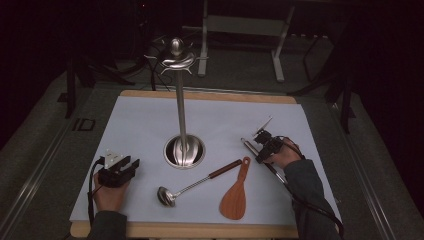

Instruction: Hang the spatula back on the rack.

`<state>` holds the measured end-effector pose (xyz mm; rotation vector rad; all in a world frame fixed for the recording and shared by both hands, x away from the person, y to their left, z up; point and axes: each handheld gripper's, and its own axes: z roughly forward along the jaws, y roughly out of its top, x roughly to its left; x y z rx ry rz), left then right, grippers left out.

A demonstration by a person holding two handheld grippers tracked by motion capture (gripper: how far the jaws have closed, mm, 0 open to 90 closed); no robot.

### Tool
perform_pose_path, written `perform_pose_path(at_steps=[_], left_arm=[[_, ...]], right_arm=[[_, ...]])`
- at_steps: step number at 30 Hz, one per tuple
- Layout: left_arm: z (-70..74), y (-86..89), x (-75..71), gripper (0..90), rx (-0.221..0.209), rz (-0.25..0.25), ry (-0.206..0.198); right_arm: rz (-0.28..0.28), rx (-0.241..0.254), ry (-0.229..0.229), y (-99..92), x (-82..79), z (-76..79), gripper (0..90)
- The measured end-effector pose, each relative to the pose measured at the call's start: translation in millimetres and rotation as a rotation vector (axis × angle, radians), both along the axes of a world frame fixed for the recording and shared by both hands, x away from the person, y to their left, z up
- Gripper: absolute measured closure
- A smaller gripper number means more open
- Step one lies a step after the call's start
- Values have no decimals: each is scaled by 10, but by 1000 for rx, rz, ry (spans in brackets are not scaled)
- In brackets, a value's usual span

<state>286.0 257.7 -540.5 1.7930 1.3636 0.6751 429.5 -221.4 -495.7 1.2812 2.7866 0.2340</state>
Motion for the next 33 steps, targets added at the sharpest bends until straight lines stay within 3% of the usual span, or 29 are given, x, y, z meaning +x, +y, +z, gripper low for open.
perform_pose_path(at_steps=[5,13,24,33], left_arm=[[0,0,0,601,0,1,0],[0,-3,-2,592,2,4,-2],[1,-5,-5,583,6,8,-4],[1,-3,-5,582,3,9,-5]], right_arm=[[14,7,-9,6,-12,22,687],[12,44,-43,-11,-55,183,691],[66,132,-167,4,-184,580,693],[88,178,-226,22,-267,790,693]])
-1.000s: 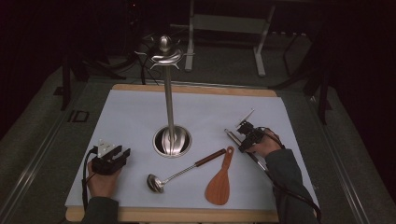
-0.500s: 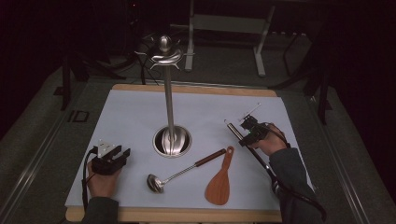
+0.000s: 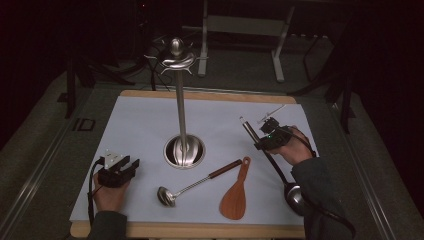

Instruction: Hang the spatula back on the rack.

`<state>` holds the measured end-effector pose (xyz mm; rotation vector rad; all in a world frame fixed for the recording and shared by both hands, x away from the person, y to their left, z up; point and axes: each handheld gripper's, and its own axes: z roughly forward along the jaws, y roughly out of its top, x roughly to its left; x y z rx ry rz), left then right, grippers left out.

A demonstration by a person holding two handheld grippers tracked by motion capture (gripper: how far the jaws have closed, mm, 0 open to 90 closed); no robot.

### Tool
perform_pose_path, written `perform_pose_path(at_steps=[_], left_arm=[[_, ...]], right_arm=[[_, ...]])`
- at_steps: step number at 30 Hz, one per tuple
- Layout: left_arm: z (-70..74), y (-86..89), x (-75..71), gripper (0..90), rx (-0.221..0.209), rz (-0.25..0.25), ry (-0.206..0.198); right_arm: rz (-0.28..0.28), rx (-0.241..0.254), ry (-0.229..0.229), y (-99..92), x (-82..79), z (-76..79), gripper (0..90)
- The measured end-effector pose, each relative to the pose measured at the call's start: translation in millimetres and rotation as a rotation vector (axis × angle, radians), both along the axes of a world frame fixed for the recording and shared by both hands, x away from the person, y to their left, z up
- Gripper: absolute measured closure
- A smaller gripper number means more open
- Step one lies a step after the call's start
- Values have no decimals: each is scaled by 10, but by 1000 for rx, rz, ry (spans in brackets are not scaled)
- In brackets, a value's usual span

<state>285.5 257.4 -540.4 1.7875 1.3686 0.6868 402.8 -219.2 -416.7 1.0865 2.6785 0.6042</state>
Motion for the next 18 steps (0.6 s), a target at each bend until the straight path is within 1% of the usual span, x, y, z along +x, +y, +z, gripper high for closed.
perform_pose_path(at_steps=[1,2,3,4,5,6,13,14,15,16,17,18], left_arm=[[0,-1,0,582,1,-1,0],[0,-1,0,582,1,-1,0],[0,-2,-1,583,2,-1,0],[0,-2,-1,583,2,-1,0],[1,-3,-2,583,3,0,0],[1,-3,-2,583,3,0,0],[0,-2,-2,583,2,0,-1],[0,-2,-2,583,2,0,-1],[1,-1,-2,583,4,-1,0],[1,-1,-2,583,4,-1,0],[1,-2,-2,583,3,0,-1],[1,-2,-2,583,3,0,-1]], right_arm=[[8,17,-16,2,-22,54,693],[8,17,-16,2,-22,54,693],[21,38,-30,13,-47,108,693],[21,38,-30,13,-47,108,693],[36,56,-47,30,-73,161,693],[36,56,-47,30,-73,161,693],[87,117,-117,123,-162,344,693],[87,117,-117,123,-162,344,693],[96,123,-132,151,-185,377,693],[96,123,-132,151,-185,377,693],[107,127,-146,180,-209,408,693],[107,127,-146,180,-209,408,693]])
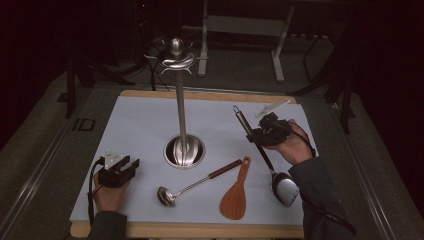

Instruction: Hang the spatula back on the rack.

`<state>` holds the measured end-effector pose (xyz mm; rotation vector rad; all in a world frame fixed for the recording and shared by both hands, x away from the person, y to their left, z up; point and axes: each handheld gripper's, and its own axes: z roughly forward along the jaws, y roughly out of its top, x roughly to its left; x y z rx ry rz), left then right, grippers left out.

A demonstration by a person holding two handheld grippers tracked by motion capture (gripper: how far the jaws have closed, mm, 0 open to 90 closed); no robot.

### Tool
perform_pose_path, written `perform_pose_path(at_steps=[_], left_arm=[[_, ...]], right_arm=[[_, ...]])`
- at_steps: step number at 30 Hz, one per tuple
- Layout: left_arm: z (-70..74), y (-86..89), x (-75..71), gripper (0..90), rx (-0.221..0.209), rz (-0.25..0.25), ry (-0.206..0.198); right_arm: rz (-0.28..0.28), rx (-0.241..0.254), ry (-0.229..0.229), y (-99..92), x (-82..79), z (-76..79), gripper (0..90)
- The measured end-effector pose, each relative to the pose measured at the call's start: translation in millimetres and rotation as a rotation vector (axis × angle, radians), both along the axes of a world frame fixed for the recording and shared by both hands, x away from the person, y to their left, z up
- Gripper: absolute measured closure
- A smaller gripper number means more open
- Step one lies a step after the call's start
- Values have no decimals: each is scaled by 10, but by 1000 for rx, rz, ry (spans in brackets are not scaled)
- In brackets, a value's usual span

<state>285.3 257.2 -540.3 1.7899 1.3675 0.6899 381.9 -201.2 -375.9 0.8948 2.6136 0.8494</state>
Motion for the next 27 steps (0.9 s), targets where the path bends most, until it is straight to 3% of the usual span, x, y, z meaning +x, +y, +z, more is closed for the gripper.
perform_pose_path(at_steps=[3,13,14,27], left_arm=[[-1,-2,0,583,-1,2,-1],[-1,0,0,583,-2,1,-1],[-1,0,0,583,-3,2,-1],[-1,1,1,583,-2,2,-1]], right_arm=[[23,24,-29,49,-50,65,693],[73,85,-62,112,-132,187,693],[96,129,-85,120,-154,235,693],[144,246,-148,113,-249,414,693]])
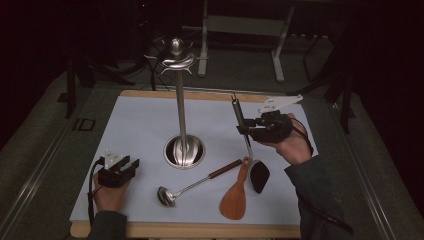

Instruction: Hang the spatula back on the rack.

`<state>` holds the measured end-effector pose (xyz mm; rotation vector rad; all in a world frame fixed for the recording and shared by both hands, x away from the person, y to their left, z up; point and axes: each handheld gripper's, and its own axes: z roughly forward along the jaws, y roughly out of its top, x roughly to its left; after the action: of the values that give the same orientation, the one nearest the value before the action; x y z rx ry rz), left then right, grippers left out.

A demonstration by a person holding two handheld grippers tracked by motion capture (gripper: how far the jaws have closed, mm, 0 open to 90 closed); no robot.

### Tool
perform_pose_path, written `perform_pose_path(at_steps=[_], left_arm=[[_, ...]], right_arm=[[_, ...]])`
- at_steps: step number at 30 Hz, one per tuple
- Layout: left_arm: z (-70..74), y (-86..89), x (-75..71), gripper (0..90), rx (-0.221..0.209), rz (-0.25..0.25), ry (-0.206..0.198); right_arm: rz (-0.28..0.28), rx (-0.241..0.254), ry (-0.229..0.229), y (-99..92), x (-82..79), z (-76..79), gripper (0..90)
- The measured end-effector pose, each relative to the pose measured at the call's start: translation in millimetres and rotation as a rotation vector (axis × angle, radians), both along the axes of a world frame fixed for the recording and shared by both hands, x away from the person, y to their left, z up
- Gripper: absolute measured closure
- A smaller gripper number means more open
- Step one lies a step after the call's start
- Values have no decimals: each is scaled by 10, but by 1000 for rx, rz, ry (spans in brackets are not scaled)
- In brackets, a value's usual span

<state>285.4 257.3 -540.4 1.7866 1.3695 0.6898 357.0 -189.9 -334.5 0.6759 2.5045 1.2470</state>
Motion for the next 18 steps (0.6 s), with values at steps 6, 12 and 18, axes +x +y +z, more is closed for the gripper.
perform_pose_path(at_steps=[6,12,18], left_arm=[[0,1,0,583,0,0,0],[0,2,0,583,-1,0,0],[0,2,-1,583,-2,0,-1]], right_arm=[[18,43,-26,18,-39,65,693],[44,82,-38,80,-65,126,693],[62,93,-57,191,-67,172,693]])
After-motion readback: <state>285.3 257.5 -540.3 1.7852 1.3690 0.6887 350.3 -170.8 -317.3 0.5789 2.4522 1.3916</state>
